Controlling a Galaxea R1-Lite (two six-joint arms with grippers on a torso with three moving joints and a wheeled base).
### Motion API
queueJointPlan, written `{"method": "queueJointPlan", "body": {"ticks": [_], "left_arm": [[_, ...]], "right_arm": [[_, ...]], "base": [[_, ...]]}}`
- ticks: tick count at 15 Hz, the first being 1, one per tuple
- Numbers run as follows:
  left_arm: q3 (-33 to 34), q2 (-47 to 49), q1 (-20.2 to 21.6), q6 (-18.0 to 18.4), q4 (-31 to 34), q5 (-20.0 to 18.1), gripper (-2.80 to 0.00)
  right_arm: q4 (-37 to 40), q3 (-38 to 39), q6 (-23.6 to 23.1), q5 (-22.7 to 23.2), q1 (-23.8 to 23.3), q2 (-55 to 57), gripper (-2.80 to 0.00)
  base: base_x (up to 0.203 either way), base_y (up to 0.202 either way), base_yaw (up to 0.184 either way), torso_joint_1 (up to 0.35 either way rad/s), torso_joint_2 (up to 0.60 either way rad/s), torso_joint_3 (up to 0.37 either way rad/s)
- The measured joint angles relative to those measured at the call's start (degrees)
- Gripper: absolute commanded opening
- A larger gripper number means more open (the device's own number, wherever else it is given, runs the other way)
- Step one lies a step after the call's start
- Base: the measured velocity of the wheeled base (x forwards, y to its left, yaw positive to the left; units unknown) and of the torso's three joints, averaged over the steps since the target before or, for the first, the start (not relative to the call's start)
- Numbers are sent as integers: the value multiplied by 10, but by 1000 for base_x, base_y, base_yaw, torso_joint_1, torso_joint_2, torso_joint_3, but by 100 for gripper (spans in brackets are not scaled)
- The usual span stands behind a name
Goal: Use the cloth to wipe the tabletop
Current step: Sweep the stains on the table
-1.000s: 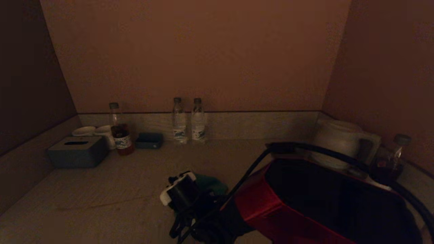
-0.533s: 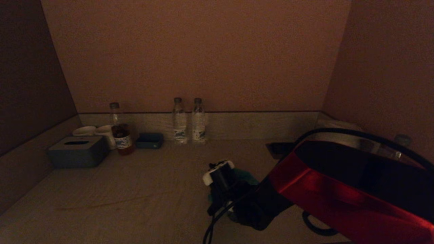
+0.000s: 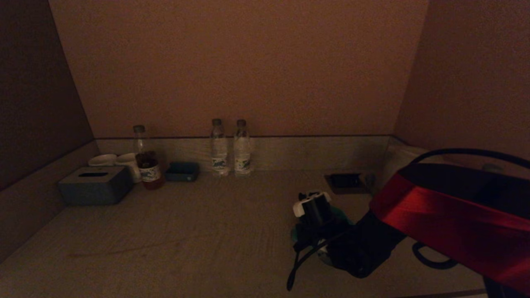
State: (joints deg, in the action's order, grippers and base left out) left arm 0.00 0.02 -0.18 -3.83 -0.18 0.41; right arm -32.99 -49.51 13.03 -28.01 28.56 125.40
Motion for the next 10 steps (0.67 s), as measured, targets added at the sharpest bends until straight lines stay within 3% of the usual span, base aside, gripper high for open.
{"method": "queueJointPlan", "body": {"ticks": [2, 5, 10], "left_arm": [[0, 0, 0, 0, 0, 0, -280], [0, 0, -1, 0, 0, 0, -280], [0, 0, 0, 0, 0, 0, -280]], "right_arm": [[-23, 18, 1, 0, -34, -5, -280], [-41, 22, 0, 0, -40, -6, -280], [-40, -6, -4, -2, 29, 2, -280]], "base": [[0, 0, 0, 0, 0, 0], [0, 0, 0, 0, 0, 0], [0, 0, 0, 0, 0, 0]]}}
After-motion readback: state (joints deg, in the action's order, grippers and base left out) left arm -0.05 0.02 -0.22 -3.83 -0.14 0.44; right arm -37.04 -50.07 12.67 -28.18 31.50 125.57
